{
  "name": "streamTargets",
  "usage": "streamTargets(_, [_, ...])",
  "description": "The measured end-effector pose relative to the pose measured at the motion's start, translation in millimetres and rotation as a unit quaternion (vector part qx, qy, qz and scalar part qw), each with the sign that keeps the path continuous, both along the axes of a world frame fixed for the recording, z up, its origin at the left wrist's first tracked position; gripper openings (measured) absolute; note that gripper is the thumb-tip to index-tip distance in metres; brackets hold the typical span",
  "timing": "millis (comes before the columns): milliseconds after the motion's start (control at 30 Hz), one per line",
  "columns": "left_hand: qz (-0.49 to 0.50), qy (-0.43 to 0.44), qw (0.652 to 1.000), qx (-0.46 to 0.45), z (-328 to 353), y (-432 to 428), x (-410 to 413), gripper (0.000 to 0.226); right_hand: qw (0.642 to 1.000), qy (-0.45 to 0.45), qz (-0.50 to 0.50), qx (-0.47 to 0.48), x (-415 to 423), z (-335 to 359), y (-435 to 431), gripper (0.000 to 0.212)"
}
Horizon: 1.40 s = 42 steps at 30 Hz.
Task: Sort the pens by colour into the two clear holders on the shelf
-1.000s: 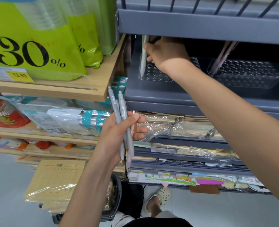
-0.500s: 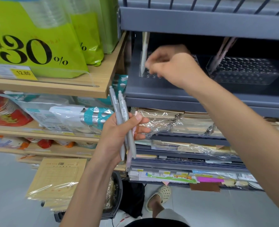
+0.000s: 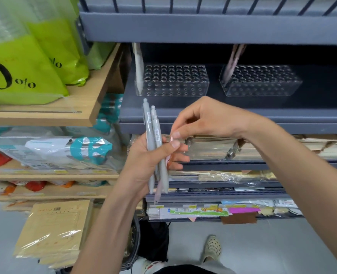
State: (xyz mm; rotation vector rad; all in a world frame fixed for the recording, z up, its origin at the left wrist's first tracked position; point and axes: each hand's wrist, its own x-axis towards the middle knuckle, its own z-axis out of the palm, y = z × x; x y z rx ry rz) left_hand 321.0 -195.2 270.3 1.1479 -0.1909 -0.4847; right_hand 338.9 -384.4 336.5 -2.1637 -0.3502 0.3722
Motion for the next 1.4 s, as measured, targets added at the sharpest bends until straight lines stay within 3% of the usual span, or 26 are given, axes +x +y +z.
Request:
streamTargets(133, [-0.018,0.008,1.000,-0.016,5.9,-30.1,2.1,0.037,0.999,-0.030,-0.018,0.009,-3.3,8.2,-29.9,0.004])
streamTargets(233, [-0.024,0.017,0.999,-0.018,8.6,-53.9,0.4,0.054,0.993,-0.057,-0.088,0.060,-2.8,12.9,-59.9,0.005])
streamTargets(467, [-0.029,-0.012,0.999,0.004,10.3,-95.0,-1.3,0.040,0.949,-0.093,-0.218,0.209,-7.6,0.5,-106.4,0.011])
streamTargets(600, [-0.021,-0.023,0.999,0.033,12.1,-110.9,-3.6,0.039,0.923,-0.036,-0.199,0.328,-18.3,-11.9,-113.3,0.009])
streamTargets(733, [-0.027,-0.022,0.999,0.025,11.9,-121.1,-5.3,0.039,0.950,-0.037,-0.134,0.279,-29.0,-14.0,-125.1,0.016])
streamTargets(833, [-0.031,-0.017,0.999,0.017,11.1,-126.0,-5.1,0.041,0.947,-0.061,-0.147,0.280,-29.8,-3.4,-135.5,0.008])
streamTargets(967, [-0.023,-0.016,0.998,0.056,9.4,-121.7,-5.6,0.035,0.875,-0.179,-0.273,0.358,-19.8,14.0,-156.6,0.015])
streamTargets(1133, [0.006,-0.025,0.998,0.066,8.1,-117.0,-8.2,0.042,0.817,-0.291,-0.358,0.345,0.7,14.7,-165.1,0.023])
streamTargets(1300, [0.018,-0.001,0.999,0.044,10.2,-107.4,-10.0,0.029,0.833,-0.296,-0.399,0.245,24.5,7.0,-150.2,0.030])
streamTargets(1400, [0.028,0.007,0.997,0.065,9.0,-99.8,-10.4,0.020,0.861,-0.279,-0.409,0.114,39.0,9.6,-142.5,0.029])
